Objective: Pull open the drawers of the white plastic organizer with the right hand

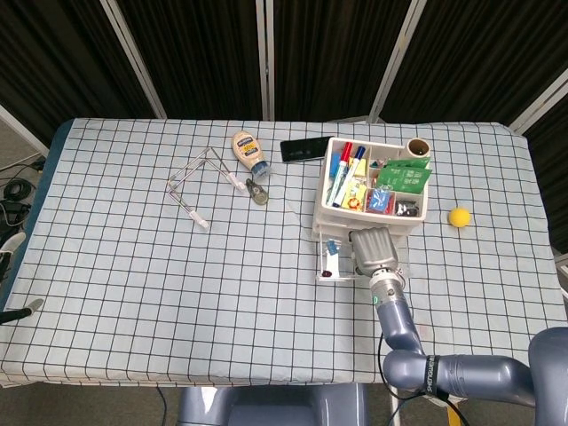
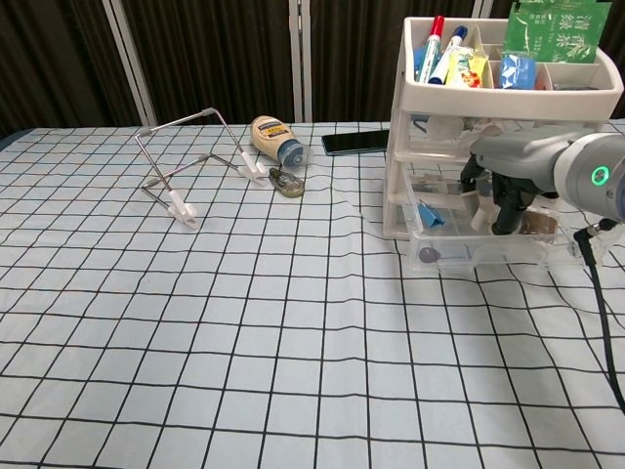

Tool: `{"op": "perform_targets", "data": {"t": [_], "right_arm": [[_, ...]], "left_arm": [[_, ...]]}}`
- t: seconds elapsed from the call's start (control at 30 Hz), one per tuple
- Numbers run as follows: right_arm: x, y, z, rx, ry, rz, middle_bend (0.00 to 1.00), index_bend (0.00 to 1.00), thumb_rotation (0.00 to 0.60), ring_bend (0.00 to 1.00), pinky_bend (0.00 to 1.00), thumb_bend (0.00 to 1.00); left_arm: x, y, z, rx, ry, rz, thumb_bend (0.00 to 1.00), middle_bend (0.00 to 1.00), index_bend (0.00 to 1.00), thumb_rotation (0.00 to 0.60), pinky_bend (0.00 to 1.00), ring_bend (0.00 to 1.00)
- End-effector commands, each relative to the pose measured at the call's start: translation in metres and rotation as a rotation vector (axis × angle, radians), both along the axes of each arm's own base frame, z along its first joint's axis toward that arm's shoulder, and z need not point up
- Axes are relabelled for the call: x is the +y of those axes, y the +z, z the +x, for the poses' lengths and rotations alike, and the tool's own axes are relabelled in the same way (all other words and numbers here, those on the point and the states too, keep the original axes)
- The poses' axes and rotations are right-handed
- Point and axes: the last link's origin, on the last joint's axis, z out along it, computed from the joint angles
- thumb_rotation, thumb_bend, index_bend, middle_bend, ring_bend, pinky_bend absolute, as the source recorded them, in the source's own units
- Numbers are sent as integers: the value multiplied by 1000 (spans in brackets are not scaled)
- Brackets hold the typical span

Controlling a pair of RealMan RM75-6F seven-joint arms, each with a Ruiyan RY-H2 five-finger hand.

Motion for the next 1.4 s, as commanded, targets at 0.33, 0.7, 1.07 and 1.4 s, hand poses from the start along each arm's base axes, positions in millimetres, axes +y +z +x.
{"op": "perform_targets", "data": {"t": [0.33, 0.7, 1.07, 1.4], "right_arm": [[8, 9, 8, -6, 29, -22, 1000, 571, 600, 1000, 817, 301], [19, 39, 19, -28, 60, -90, 1000, 576, 600, 1000, 817, 303], [38, 86, 5, -35, 40, -197, 1000, 579, 600, 1000, 817, 303], [53, 144, -45, -34, -58, -338, 1000, 579, 600, 1000, 817, 303]], "left_arm": [[-3, 2, 2, -1, -11, 5, 30, 0, 0, 600, 0, 0], [-9, 4, 5, -4, -31, 13, 30, 0, 0, 600, 0, 0], [-19, 5, 11, 1, -74, 17, 30, 0, 0, 600, 0, 0], [-28, 2, 18, 17, -119, 18, 30, 0, 0, 600, 0, 0]]}}
